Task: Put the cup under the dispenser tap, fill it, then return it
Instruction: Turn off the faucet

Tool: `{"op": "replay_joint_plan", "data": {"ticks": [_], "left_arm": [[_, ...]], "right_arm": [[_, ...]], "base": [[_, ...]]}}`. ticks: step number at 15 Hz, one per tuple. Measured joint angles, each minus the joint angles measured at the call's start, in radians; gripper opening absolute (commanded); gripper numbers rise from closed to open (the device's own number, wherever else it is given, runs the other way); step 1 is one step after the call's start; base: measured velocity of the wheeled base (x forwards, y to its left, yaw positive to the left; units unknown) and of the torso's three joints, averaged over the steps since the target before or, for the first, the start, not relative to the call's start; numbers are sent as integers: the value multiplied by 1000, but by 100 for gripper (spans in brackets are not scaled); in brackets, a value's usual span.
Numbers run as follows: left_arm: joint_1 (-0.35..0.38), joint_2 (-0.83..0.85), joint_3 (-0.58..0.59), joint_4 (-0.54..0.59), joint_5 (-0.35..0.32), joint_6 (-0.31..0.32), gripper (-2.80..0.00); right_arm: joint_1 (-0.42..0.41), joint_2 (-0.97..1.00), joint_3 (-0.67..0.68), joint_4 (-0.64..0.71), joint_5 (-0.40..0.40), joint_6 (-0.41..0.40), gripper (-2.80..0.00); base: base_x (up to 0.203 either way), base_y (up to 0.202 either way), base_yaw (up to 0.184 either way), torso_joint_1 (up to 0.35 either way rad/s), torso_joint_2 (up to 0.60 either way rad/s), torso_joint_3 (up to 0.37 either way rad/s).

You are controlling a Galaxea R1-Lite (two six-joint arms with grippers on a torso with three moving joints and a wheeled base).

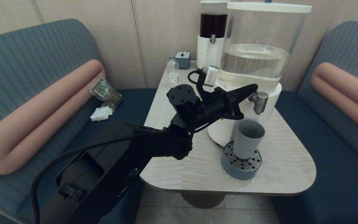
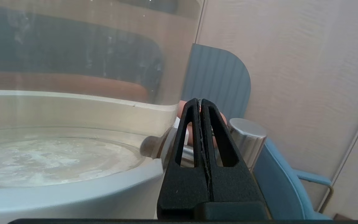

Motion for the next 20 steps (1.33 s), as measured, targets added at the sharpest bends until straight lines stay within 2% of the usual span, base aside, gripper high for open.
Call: {"op": "replay_joint_plan", "data": {"ticks": [16,18,20], "left_arm": [[-30,12,-2,2,-22,0,-280],[-30,-18,26,10,-13,-1,-280],[-26,-87,108,10,2,0,-280]], "right_arm": [[0,0,0,0,0,1,-280],[0,0,0,0,0,0,-280],[0,0,0,0,0,0,-280]], "base": [[0,0,0,0,0,0],[0,0,0,0,0,0],[0,0,0,0,0,0]]}}
